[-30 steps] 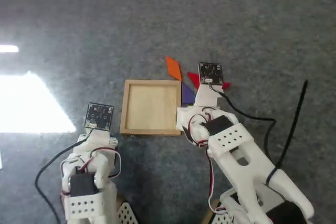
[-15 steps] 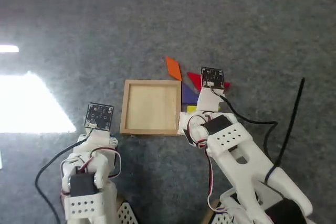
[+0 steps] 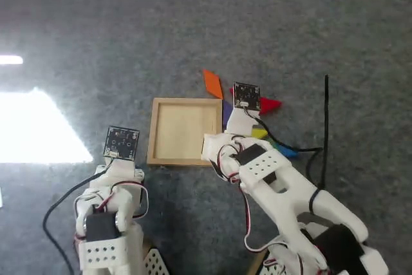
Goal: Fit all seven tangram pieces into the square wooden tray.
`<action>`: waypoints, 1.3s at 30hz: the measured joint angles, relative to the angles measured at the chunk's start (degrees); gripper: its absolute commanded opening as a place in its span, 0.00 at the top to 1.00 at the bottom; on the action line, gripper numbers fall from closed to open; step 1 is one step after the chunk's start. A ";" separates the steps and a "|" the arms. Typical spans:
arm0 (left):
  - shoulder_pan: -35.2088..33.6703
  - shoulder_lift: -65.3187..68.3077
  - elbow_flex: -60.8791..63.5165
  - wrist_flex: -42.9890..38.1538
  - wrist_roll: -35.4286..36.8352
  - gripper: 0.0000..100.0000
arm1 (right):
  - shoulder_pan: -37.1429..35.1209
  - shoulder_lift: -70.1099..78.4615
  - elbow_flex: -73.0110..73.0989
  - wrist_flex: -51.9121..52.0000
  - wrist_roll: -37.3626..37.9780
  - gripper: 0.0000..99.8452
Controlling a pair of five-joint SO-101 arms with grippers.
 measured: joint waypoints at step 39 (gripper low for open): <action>0.00 0.00 0.00 0.00 0.00 0.99 | 8.00 3.16 1.93 -10.11 -0.18 0.65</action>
